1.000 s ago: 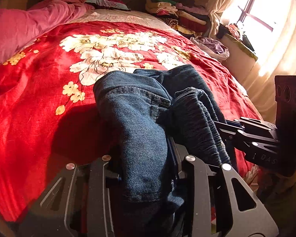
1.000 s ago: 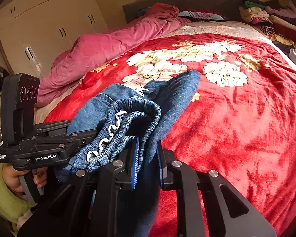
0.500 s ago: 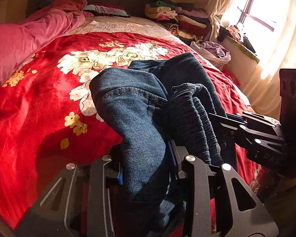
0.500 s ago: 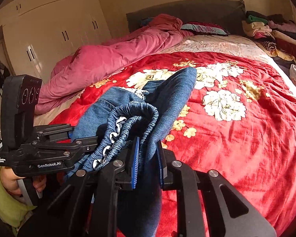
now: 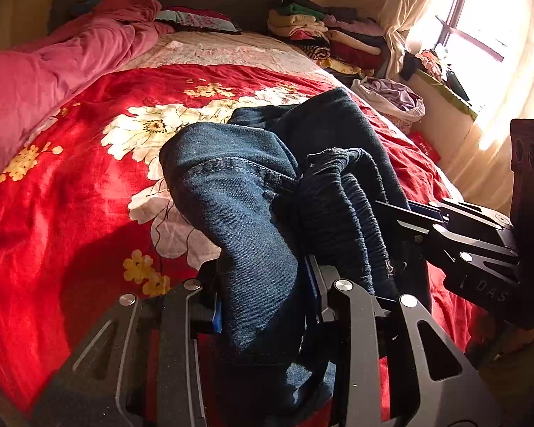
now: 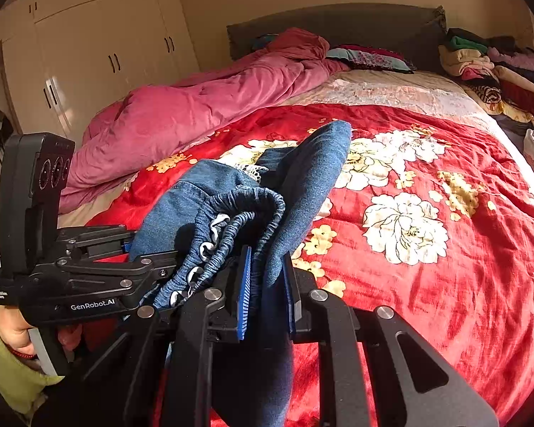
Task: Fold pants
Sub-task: 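Lay the folded pants down and open both grippers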
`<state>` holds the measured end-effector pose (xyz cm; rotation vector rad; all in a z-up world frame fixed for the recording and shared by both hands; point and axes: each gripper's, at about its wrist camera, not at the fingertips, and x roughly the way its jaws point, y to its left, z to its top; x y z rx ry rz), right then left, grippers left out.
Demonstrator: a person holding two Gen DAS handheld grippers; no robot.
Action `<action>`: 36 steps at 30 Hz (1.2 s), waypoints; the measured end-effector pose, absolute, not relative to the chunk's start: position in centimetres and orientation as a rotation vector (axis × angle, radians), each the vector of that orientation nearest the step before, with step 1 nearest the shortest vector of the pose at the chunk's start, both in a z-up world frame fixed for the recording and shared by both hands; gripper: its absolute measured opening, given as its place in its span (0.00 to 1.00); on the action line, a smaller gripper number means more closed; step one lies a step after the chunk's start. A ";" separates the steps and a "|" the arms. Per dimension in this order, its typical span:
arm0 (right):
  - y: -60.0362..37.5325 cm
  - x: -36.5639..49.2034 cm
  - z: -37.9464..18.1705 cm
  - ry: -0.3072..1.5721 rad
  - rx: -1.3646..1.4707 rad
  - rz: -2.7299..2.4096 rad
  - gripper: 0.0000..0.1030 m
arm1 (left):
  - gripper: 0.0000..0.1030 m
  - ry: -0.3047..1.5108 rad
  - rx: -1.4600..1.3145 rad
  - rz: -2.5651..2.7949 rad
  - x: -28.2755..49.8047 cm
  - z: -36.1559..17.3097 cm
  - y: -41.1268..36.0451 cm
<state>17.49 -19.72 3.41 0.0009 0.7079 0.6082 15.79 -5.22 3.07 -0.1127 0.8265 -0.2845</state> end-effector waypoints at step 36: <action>-22.2 22.5 -2.8 0.887 0.084 0.440 0.36 | 0.42 0.878 -0.167 -0.239 18.6 -1.2 -3.4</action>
